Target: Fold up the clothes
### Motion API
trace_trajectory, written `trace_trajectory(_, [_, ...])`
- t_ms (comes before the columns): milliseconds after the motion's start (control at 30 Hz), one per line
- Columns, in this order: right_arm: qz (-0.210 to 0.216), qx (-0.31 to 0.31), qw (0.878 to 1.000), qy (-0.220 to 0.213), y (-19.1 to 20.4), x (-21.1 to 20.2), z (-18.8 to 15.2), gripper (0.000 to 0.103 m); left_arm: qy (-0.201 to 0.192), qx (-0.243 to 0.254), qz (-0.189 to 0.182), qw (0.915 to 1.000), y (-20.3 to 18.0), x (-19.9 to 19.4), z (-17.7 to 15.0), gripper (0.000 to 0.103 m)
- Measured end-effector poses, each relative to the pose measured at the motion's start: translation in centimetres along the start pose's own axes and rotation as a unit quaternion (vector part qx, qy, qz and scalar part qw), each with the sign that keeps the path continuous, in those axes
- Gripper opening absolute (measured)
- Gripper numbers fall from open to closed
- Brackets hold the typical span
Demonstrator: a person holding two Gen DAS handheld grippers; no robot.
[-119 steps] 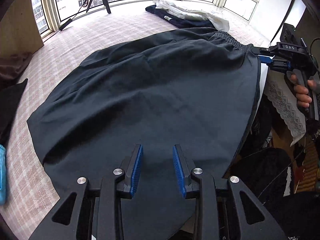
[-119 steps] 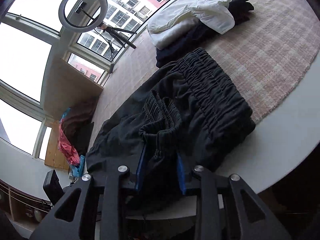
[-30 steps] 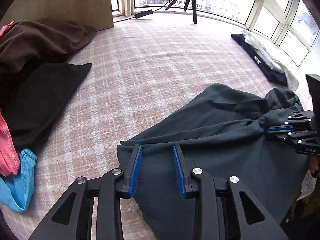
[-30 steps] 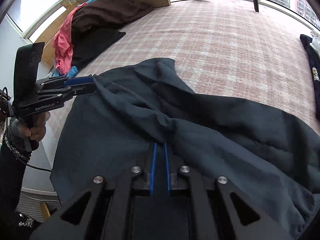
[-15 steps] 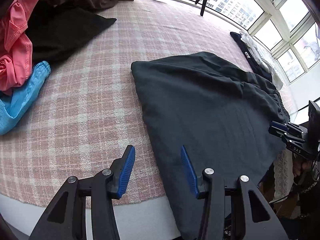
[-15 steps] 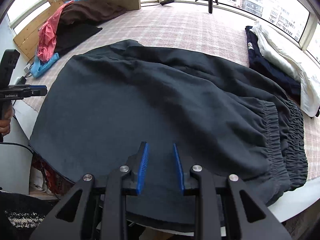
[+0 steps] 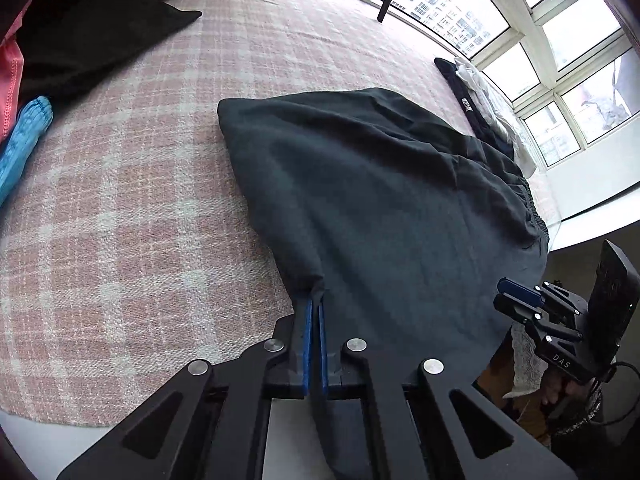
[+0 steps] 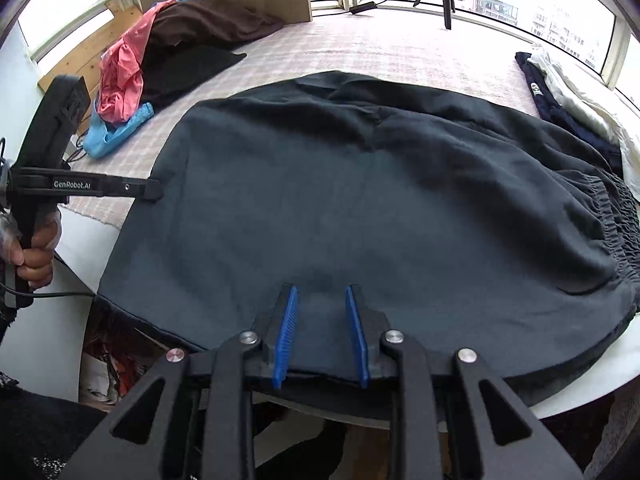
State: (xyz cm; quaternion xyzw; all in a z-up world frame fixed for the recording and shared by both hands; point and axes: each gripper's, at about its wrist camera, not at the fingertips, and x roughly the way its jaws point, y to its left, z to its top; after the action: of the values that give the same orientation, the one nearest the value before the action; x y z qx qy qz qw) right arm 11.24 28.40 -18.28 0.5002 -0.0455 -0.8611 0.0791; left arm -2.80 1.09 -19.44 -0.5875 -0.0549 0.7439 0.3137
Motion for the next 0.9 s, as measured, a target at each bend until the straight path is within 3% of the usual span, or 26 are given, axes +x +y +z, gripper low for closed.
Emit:
trace_trajectory(133, [0.002, 0.073, 0.997, 0.005, -6.3, -0.7, -0.1, 0.036, -0.035, 0.015, -0.015, 0.9992, -4.2, -1.6, 1.1, 0.002])
trace_trajectory(267, [0.005, 0.146, 0.989, 0.014, -12.7, -1.2, -0.3, 0.036, -0.06, 0.056, -0.038, 0.9959, -10.8, -2.5, 2.9, 0.002])
trace_trajectory(400, [0.075, 0.21, 0.974, -0.023, -18.5, -4.3, -1.4, 0.036, -0.065, 0.138, -0.077, 0.9853, -20.6, -1.2, 5.5, 0.002])
trace_trajectory(467, [0.1, 0.235, 0.966, -0.047, -21.3, -6.0, -1.9, 0.036, -0.058, 0.179, -0.101, 0.9769, -26.3, 0.4, 6.4, 0.002])
trace_trajectory(567, [0.101, 0.261, 0.957, -0.076, -25.1, -8.2, -2.9, 0.036, -0.034, 0.241, -0.139, 0.9599, -34.4, 4.5, 6.8, 0.002])
trace_trajectory(633, [0.096, 0.277, 0.952, -0.083, -27.4, -8.9, -3.6, 0.036, 0.012, 0.262, -0.169, 0.9502, -38.4, 8.9, 6.6, 0.006])
trace_trajectory(667, [0.098, 0.287, 0.949, -0.084, -28.6, -9.1, -3.9, 0.036, 0.043, 0.274, -0.166, 0.9465, -40.1, 11.1, 6.3, 0.008])
trace_trajectory(733, [0.102, 0.306, 0.943, -0.085, -30.8, -9.4, -4.6, 0.036, 0.089, 0.289, -0.149, 0.9415, -41.8, 13.6, 5.1, 0.007])
trace_trajectory(767, [0.105, 0.305, 0.942, -0.086, -31.5, -9.5, -4.6, 0.036, 0.091, 0.293, -0.145, 0.9407, -41.9, 13.6, 4.7, 0.007])
trace_trajectory(833, [0.113, 0.296, 0.944, -0.087, -32.4, -9.8, -4.2, 0.036, 0.068, 0.298, -0.143, 0.9414, -41.0, 11.5, 4.1, 0.025])
trace_trajectory(900, [0.118, 0.283, 0.948, -0.087, -33.1, -10.0, -3.5, 0.036, 0.031, 0.307, -0.118, 0.944, -39.1, 8.9, 3.4, 0.037])
